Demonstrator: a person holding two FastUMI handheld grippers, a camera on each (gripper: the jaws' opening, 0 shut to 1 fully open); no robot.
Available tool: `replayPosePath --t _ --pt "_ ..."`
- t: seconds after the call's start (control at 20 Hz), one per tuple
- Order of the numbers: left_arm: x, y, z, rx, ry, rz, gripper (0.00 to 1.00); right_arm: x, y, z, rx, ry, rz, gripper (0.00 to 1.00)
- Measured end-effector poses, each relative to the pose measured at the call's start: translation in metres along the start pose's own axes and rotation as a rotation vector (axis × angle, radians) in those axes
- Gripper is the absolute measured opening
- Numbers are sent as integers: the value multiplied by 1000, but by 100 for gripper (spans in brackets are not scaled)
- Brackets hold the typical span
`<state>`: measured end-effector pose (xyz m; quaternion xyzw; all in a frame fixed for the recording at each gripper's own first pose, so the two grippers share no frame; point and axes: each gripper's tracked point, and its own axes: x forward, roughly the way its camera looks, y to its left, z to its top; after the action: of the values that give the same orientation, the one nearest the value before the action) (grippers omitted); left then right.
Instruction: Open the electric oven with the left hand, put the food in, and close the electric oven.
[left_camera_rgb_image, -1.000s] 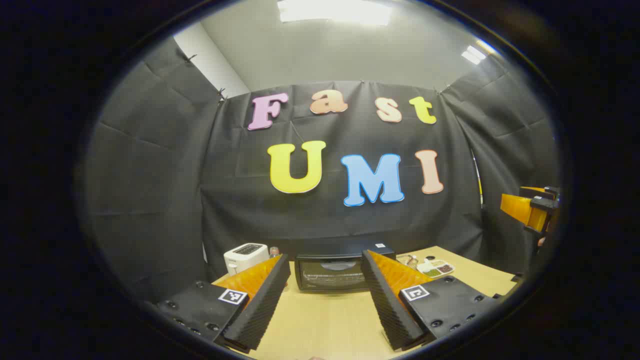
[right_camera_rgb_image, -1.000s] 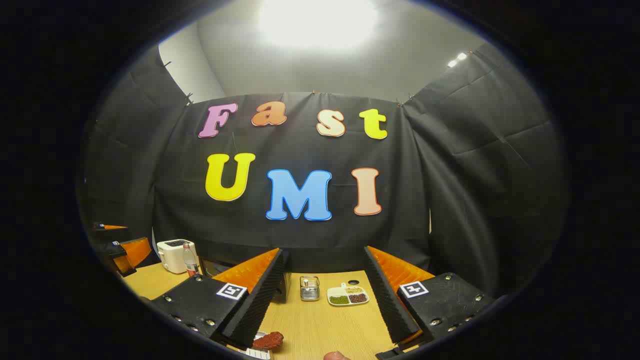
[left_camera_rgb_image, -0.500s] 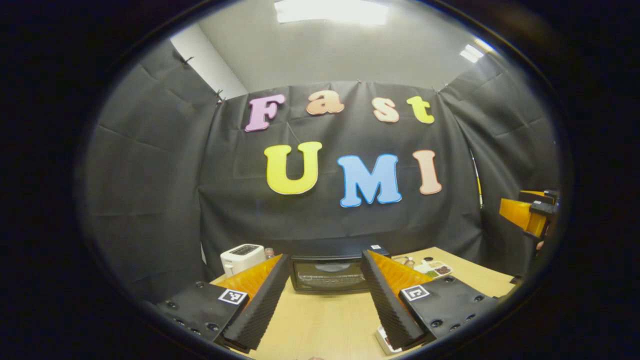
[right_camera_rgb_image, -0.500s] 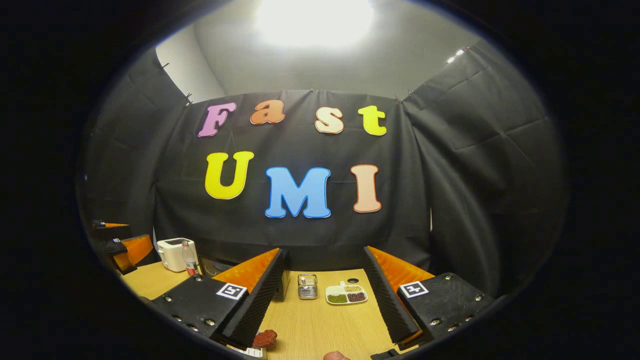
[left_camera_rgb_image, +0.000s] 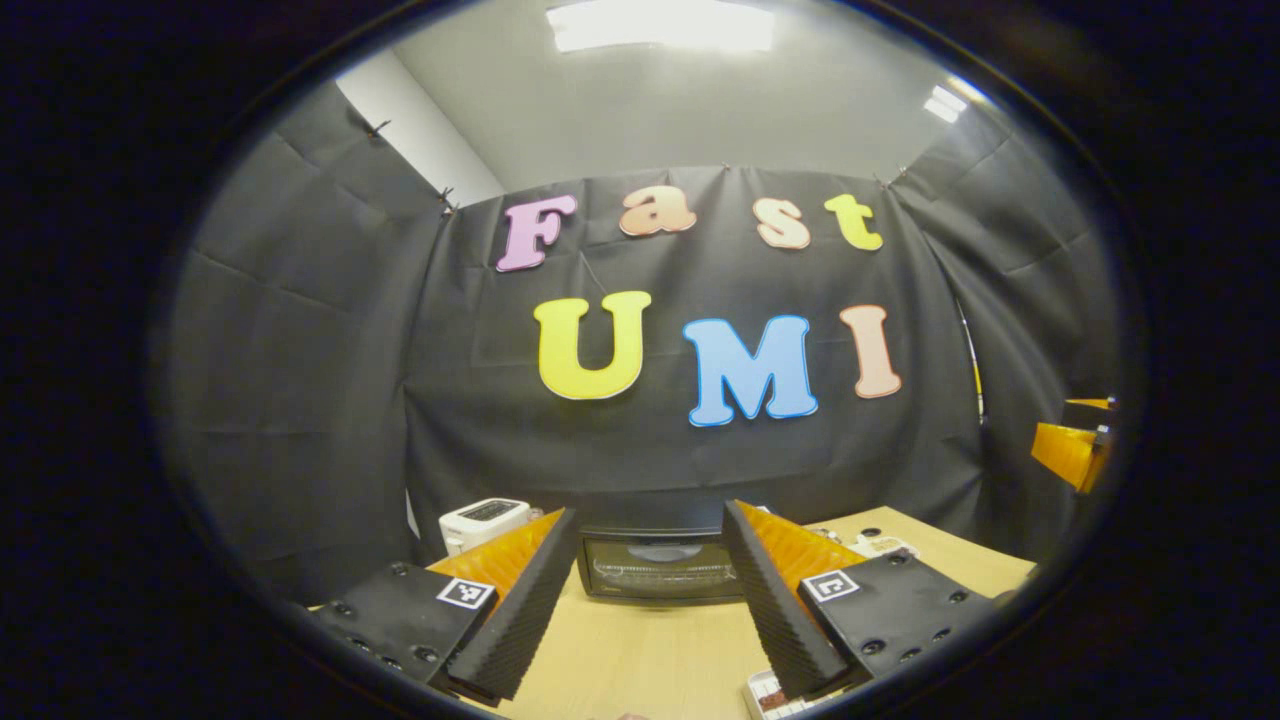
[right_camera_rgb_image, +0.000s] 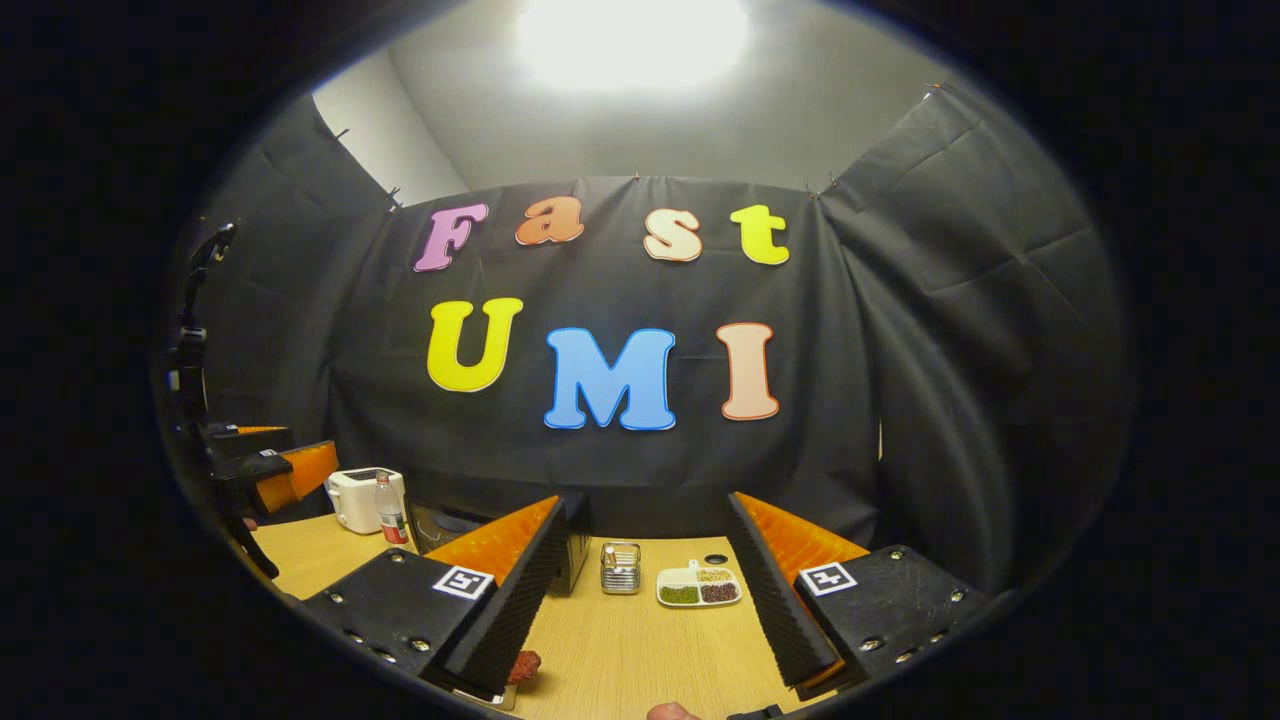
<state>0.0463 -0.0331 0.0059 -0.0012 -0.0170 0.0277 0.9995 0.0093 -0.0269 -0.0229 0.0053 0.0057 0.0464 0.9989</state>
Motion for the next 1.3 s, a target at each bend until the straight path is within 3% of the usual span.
replayPosePath --t 0.45,1.0,1.1,1.15,1.2,1.3 --pt "91 1 -18 29 1 -61 100 30 15 -1 12 1 -40 96" --pt "197 -20 -84 15 66 -175 100 54 24 -8 -44 27 -179 95" --pt "212 -23 -101 18 89 -188 91 54 24 -11 -52 40 -206 95" --pt "219 -25 -109 16 100 -194 100 54 24 -11 -57 47 -220 95" --pt "226 -26 -118 16 115 -199 96 54 24 -13 -64 51 -232 96" --pt "240 -28 -137 18 141 -204 100 54 24 -15 -77 63 -255 96"
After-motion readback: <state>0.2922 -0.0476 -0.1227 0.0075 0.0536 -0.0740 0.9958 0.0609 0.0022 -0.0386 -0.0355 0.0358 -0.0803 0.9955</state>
